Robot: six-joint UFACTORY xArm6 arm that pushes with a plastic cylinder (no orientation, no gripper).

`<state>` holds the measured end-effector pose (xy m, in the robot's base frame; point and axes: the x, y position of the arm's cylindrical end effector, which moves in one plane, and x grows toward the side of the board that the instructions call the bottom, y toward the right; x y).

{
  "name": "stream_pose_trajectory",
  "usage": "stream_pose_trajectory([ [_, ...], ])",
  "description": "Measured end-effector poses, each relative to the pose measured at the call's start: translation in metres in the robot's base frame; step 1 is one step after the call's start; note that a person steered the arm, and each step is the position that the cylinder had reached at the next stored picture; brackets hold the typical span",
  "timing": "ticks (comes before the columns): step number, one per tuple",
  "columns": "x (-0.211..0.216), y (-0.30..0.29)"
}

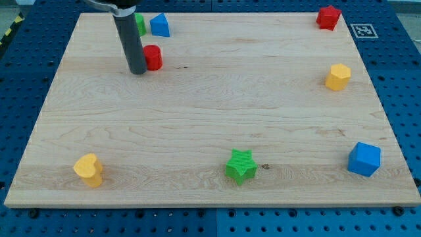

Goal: Push the red circle to the bottom of the blue triangle

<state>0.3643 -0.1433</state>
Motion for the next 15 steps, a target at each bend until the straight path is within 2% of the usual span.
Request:
stream_pose_trajectory([
  [3, 0.018, 0.000],
  [4, -0.010, 0.005],
  [5, -0.010, 0.010],
  [6, 0.002, 0.053],
  [7, -0.003, 0.055],
  [8, -0.030, 0.041],
  [10, -0.028, 0.041],
  [11, -0.005, 0.041],
  [12, 0.001, 0.039],
  [15, -0.013, 0.049],
])
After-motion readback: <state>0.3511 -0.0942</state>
